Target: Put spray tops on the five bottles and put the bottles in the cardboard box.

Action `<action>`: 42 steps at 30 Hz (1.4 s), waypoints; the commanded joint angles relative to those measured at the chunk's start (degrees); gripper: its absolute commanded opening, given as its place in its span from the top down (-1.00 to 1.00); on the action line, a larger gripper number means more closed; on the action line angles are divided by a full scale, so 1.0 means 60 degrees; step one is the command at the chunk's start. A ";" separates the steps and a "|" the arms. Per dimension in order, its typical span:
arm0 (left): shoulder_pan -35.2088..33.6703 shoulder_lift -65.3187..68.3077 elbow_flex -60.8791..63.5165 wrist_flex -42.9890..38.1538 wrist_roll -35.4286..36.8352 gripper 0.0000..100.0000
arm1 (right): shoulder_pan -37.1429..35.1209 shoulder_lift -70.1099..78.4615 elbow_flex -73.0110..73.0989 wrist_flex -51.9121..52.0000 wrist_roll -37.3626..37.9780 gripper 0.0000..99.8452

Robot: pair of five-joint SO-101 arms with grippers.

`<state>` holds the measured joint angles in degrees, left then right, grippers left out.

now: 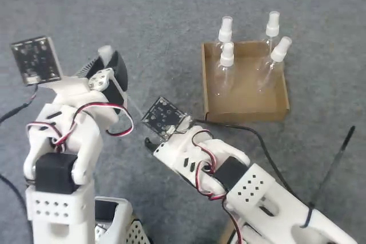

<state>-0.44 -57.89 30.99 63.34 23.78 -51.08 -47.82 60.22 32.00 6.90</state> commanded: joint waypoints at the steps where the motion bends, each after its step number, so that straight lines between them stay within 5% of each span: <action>1: 0.0000 -0.0190 -0.0037 0.0088 -0.0161 0.98 | 0.0579 -0.0872 0.0234 -0.1048 -0.0205 0.99; 6: 0.0996 -0.0190 0.0154 0.0073 -0.1187 0.98 | 0.0637 -0.1238 0.1143 -0.2689 -0.1509 0.99; 16: 0.2344 -0.0190 0.0725 0.0073 -0.2374 0.98 | 0.0696 -0.1311 0.2051 -0.3993 -0.1524 0.99; 21: 0.2344 -0.0190 0.0725 0.0308 -0.3048 0.95 | 0.0711 -0.1311 0.2110 -0.4051 -0.1538 0.99; 28: 0.2271 -0.0249 0.0549 0.0352 -0.3048 0.62 | 0.0711 -0.1326 0.2403 -0.4476 -0.1538 0.99; 42: 0.0103 -0.0454 0.1604 -0.0703 -0.3604 0.91 | 0.0711 -0.1326 0.2403 -0.4432 -0.1538 0.99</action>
<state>0.97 -61.67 39.78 60.35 3.38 -47.74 -53.10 75.34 6.68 -1.71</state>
